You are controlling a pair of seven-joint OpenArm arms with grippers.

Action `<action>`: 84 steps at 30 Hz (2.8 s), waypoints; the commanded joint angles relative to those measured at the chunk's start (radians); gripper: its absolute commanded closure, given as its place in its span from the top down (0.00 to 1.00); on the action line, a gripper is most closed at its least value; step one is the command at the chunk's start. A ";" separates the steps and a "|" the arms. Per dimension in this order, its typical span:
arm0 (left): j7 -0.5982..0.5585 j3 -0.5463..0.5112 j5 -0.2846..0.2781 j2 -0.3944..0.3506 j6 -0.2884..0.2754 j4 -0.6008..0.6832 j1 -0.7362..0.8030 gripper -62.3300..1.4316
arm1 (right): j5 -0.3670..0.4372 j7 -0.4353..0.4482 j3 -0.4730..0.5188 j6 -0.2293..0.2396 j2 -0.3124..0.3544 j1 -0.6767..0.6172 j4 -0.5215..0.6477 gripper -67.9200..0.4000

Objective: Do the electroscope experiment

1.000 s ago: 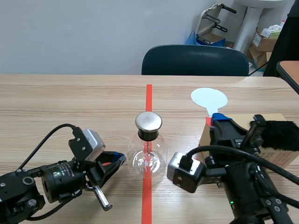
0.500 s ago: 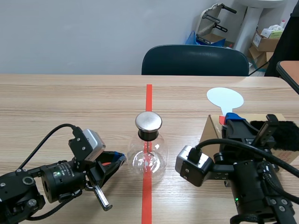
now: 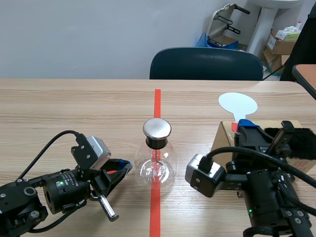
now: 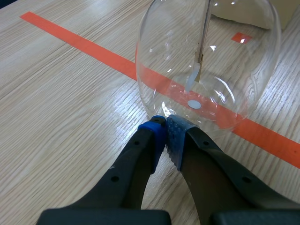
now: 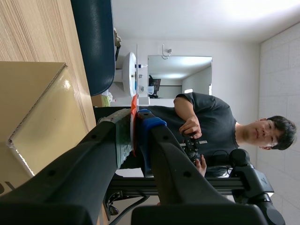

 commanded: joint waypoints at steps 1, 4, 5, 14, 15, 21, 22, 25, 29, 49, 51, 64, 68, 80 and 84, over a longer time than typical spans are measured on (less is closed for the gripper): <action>-0.013 -0.002 -0.006 0.002 -0.002 0.014 -0.002 0.07 | -0.001 -0.008 0.006 -0.011 0.002 0.017 0.015 0.03; -0.013 -0.002 -0.006 0.002 -0.002 0.014 -0.002 0.07 | -0.001 -0.008 0.006 -0.011 0.002 0.017 0.015 0.03; -0.013 -0.002 -0.006 0.002 -0.002 0.014 -0.002 0.07 | -0.001 -0.008 0.006 -0.011 0.002 0.017 0.015 0.03; -0.013 -0.002 -0.006 0.002 -0.002 0.014 -0.002 0.07 | -0.001 -0.008 0.006 -0.011 0.002 0.017 0.015 0.03; -0.013 -0.002 -0.006 0.002 -0.002 0.014 -0.002 0.07 | -0.001 -0.008 0.006 -0.011 0.002 0.017 0.015 0.03; -0.013 -0.002 -0.006 0.002 -0.002 0.014 -0.002 0.07 | -0.001 0.009 0.006 -0.010 0.002 0.017 0.015 0.03; -0.013 -0.002 -0.006 0.001 -0.002 0.014 -0.002 0.07 | -0.001 0.013 0.006 -0.008 0.002 0.017 0.015 0.03; -0.013 -0.002 -0.006 0.000 -0.002 0.014 -0.002 0.07 | -0.001 0.053 0.006 -0.007 0.002 0.017 0.015 0.03; -0.013 -0.002 -0.006 0.000 -0.002 0.014 -0.002 0.07 | -0.001 0.143 0.006 -0.007 0.002 0.017 0.015 0.03; -0.013 -0.002 -0.006 0.000 -0.002 0.014 -0.002 0.07 | 0.000 0.567 0.006 -0.007 0.002 0.017 0.015 0.03; -0.013 -0.002 -0.006 0.000 -0.002 0.014 -0.002 0.07 | 0.000 0.589 0.006 -0.007 0.002 0.017 0.015 0.03; -0.013 -0.002 -0.006 0.000 -0.002 0.014 -0.002 0.07 | 0.000 0.615 0.006 -0.007 0.002 0.017 0.015 0.03; -0.013 -0.002 -0.006 0.000 -0.002 0.014 -0.002 0.07 | 0.000 0.615 0.006 -0.007 0.002 0.017 0.015 0.03; -0.013 -0.002 -0.006 0.000 -0.002 0.014 -0.002 0.07 | 0.000 0.615 0.006 -0.007 0.002 0.017 0.015 0.03; -0.014 -0.002 -0.006 0.000 -0.002 0.014 0.003 0.07 | 0.000 0.615 0.006 -0.007 0.002 0.017 0.015 0.03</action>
